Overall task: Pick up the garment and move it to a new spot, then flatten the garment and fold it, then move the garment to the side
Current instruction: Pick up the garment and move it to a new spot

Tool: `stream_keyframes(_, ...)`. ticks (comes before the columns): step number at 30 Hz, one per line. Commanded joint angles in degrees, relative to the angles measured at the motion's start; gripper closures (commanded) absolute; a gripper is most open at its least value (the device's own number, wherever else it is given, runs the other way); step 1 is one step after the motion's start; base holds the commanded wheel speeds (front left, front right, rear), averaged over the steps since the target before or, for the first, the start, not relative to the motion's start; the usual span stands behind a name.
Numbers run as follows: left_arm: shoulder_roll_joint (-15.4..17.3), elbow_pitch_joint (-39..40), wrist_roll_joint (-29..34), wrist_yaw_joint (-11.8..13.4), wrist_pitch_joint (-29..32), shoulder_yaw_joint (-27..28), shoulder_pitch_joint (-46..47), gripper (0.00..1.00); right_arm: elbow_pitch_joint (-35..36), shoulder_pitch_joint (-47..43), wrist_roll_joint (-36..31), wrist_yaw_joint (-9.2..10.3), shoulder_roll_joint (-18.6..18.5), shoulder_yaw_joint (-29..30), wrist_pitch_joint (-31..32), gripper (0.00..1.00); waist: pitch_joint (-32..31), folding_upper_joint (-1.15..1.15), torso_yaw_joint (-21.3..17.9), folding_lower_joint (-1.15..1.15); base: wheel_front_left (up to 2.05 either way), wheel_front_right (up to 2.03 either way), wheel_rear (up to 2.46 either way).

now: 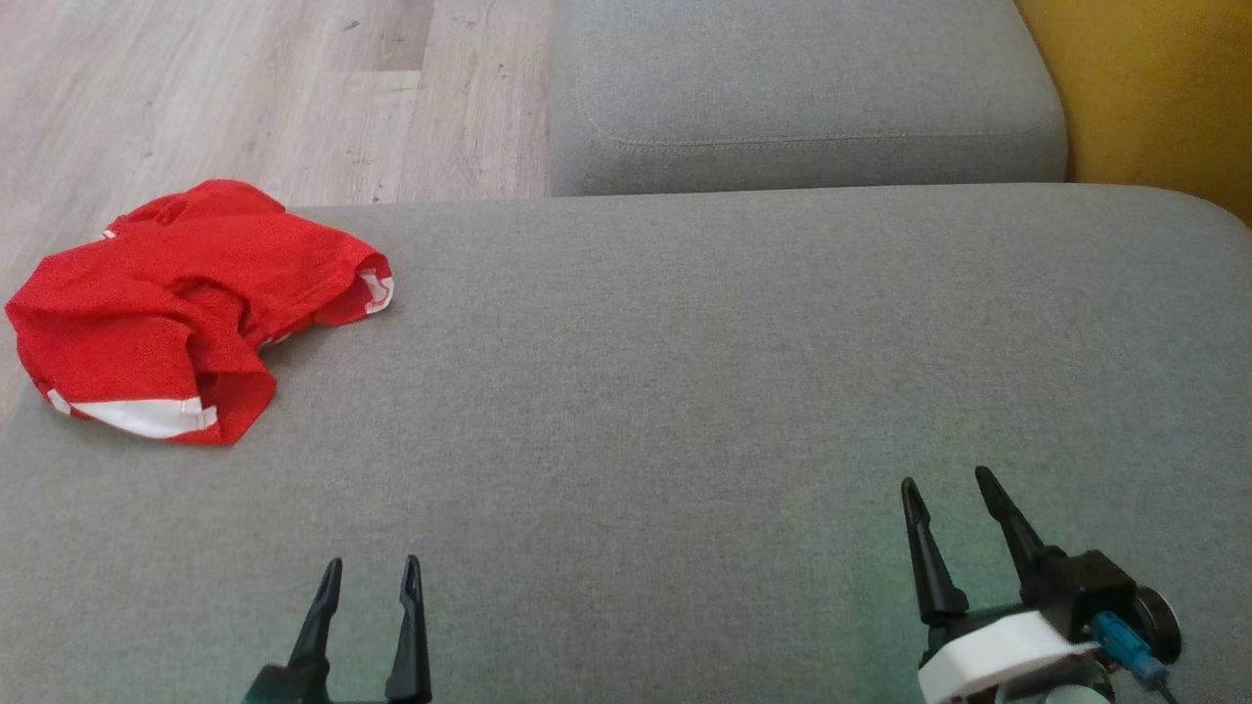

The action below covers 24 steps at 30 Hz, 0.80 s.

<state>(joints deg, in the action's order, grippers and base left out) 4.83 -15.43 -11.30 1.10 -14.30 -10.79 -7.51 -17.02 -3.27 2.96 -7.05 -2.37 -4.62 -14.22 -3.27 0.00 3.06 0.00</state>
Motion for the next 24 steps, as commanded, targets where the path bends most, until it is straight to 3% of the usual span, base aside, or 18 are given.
stream_keyframes(1,0.6,1.6,-0.4,0.5,-0.7,2.0,2.0,0.00,1.5,0.9,0.1,-0.44,-0.5,-1.3,-0.8,0.00,0.0,0.00,0.0,0.00,0.00,0.00,0.00)
stream_keyframes(14,0.9,1.4,-0.7,0.9,-0.4,1.4,2.2,0.00,1.1,0.9,0.2,-0.44,-0.5,-0.8,-0.8,0.00,0.1,0.00,1.0,0.00,0.00,0.00,0.00)
stream_keyframes(24,1.7,1.9,-0.8,1.2,-0.1,1.1,3.0,0.00,1.2,0.5,1.0,-0.44,-0.5,-0.4,-0.8,0.00,-0.2,0.00,9.8,0.00,0.00,0.00,0.00)
